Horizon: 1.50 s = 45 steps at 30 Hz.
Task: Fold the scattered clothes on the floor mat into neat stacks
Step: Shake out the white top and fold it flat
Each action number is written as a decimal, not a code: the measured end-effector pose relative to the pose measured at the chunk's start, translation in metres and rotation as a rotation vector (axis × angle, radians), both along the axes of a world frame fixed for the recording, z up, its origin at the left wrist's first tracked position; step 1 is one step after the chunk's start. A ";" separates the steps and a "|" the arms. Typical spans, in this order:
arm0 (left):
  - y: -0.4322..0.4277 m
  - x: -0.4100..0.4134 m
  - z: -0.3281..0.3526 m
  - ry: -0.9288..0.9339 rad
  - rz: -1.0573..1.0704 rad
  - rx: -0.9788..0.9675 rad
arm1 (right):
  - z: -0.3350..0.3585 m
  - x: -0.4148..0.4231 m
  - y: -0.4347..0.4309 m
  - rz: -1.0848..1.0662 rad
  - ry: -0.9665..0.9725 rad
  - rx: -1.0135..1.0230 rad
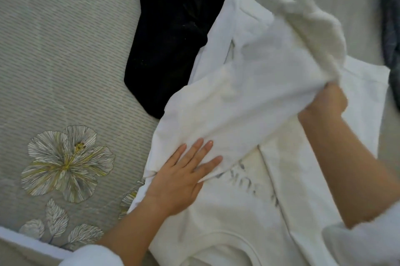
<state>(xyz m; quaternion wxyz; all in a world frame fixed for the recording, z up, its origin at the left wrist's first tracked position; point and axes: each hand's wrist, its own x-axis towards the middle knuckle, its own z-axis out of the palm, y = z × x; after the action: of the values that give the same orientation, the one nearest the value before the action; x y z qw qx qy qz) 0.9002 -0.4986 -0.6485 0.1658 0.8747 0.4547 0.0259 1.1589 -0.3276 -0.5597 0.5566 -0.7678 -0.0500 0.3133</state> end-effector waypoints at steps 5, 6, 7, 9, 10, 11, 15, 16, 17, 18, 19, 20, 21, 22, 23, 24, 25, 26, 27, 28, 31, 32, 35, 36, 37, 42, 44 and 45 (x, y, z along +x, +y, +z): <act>0.002 0.002 0.001 -0.004 0.007 -0.008 | -0.029 0.044 -0.068 0.064 0.398 -0.120; 0.002 0.002 0.000 0.001 0.011 -0.004 | -0.028 0.047 -0.063 0.100 0.400 -0.118; 0.002 0.003 0.000 0.007 0.011 -0.006 | -0.028 0.053 -0.057 0.123 0.390 -0.128; 0.001 0.003 0.000 0.013 0.004 -0.013 | -0.024 0.059 -0.044 0.120 0.403 -0.149; 0.002 0.003 0.001 0.011 -0.001 -0.020 | -0.024 0.064 -0.038 0.097 0.407 -0.146; 0.002 0.003 0.001 0.006 -0.007 -0.029 | -0.023 0.067 -0.031 0.090 0.377 -0.145; 0.003 -0.003 0.014 -0.135 -0.052 -0.096 | -0.006 0.098 -0.007 0.061 0.041 -0.082; 0.003 -0.003 0.019 -0.180 -0.064 -0.099 | 0.000 0.108 -0.003 0.065 -0.007 -0.007; 0.003 -0.003 0.025 -0.209 -0.075 -0.101 | 0.005 0.117 -0.002 0.081 -0.053 0.057; 0.002 -0.001 0.031 -0.220 -0.091 -0.109 | 0.009 0.125 -0.004 0.088 -0.091 0.088; 0.000 0.002 0.035 -0.206 -0.115 -0.116 | 0.009 0.133 -0.010 0.103 -0.104 0.078; -0.001 0.005 0.037 -0.161 -0.149 -0.121 | 0.006 0.141 -0.019 0.130 -0.081 0.035; -0.004 0.008 0.037 -0.090 -0.190 -0.128 | 0.001 0.147 -0.030 0.160 -0.032 -0.056; -0.007 0.008 0.034 -0.009 -0.217 -0.146 | -0.007 0.152 -0.041 0.197 0.025 -0.175; -0.010 0.007 0.031 0.052 -0.229 -0.169 | -0.017 0.155 -0.051 0.210 0.059 -0.303; -0.012 0.007 0.028 0.085 -0.229 -0.191 | -0.026 0.157 -0.061 0.197 0.054 -0.392; -0.013 0.006 0.026 0.094 -0.222 -0.202 | -0.033 0.158 -0.068 0.185 -0.009 -0.446; -0.014 0.006 0.025 0.097 -0.215 -0.204 | -0.039 0.158 -0.075 0.196 -0.148 -0.485; -0.015 0.007 0.025 0.101 -0.214 -0.200 | -0.043 0.156 -0.083 0.250 -0.335 -0.533; -0.016 0.008 0.025 0.104 -0.215 -0.192 | -0.042 0.149 -0.093 0.341 -0.525 -0.562; -0.023 0.012 0.025 0.110 -0.197 -0.183 | -0.047 0.115 -0.136 0.774 -0.845 -0.496; -0.025 0.014 0.025 0.115 -0.186 -0.178 | -0.051 0.102 -0.155 0.938 -0.885 -0.498; -0.031 0.017 0.025 0.144 -0.179 -0.161 | -0.066 0.068 -0.223 1.284 -0.911 -0.617; -0.034 0.017 0.025 0.156 -0.185 -0.164 | -0.069 0.060 -0.244 1.332 -0.912 -0.648; -0.038 0.017 0.024 0.168 -0.193 -0.167 | -0.071 0.054 -0.263 1.367 -0.916 -0.667; -0.063 0.004 0.026 0.188 -0.257 -0.205 | -0.060 0.050 -0.332 1.574 -0.932 -0.738; -0.073 -0.006 0.029 0.183 -0.315 -0.228 | -0.053 0.055 -0.353 1.627 -0.953 -0.796; -0.076 -0.012 0.030 0.183 -0.346 -0.236 | -0.050 0.058 -0.363 1.651 -0.964 -0.817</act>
<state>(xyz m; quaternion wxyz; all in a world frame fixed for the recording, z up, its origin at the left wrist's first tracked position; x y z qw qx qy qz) 0.8883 -0.5750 -0.6188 0.2270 0.9130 0.3107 -0.1357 1.2164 -0.6910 -0.6096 -0.2126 -0.6687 -0.6673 0.2496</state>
